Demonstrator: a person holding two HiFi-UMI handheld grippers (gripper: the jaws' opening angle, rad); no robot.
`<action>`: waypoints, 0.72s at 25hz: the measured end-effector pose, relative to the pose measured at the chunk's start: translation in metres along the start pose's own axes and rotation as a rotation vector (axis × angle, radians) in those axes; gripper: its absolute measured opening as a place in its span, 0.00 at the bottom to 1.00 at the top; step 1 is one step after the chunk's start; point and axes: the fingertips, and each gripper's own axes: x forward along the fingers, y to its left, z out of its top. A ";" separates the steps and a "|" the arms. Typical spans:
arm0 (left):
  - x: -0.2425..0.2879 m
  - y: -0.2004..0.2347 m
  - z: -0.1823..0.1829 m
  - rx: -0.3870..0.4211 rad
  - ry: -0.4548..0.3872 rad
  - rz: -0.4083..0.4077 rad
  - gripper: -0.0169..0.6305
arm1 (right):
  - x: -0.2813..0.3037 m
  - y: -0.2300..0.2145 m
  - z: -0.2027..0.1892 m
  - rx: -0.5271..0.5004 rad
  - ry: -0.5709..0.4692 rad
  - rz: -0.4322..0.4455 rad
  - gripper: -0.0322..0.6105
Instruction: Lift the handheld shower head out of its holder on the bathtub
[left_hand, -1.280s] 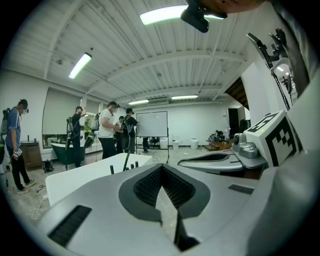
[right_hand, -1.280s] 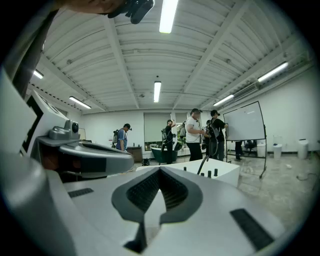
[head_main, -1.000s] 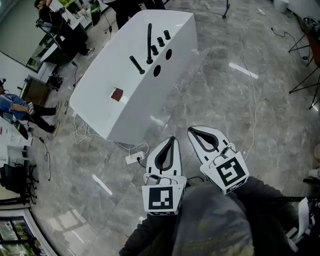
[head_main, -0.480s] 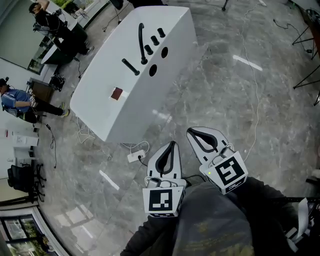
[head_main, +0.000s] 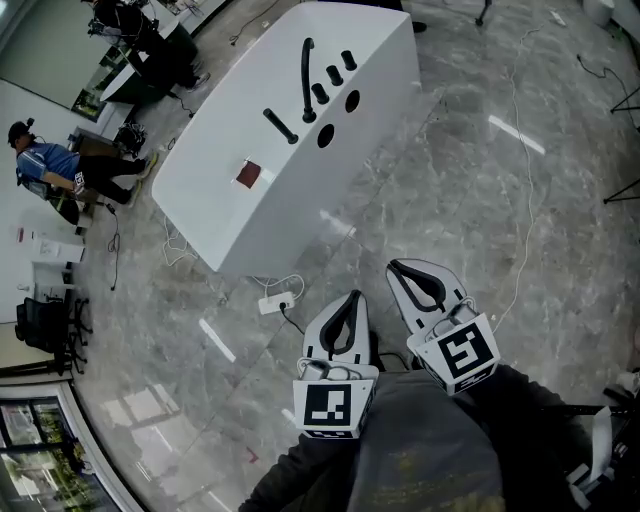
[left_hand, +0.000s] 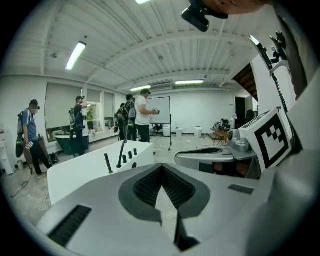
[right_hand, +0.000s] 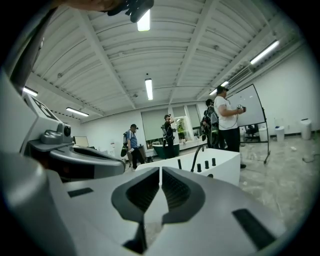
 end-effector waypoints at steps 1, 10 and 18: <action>0.003 0.004 -0.002 -0.008 0.000 0.003 0.03 | 0.005 -0.001 0.000 -0.001 0.002 0.003 0.06; 0.057 0.082 0.001 -0.060 -0.028 0.011 0.03 | 0.085 -0.016 0.007 -0.032 0.024 -0.009 0.06; 0.090 0.165 0.015 -0.080 -0.048 0.014 0.03 | 0.171 -0.016 0.026 -0.044 0.045 -0.017 0.06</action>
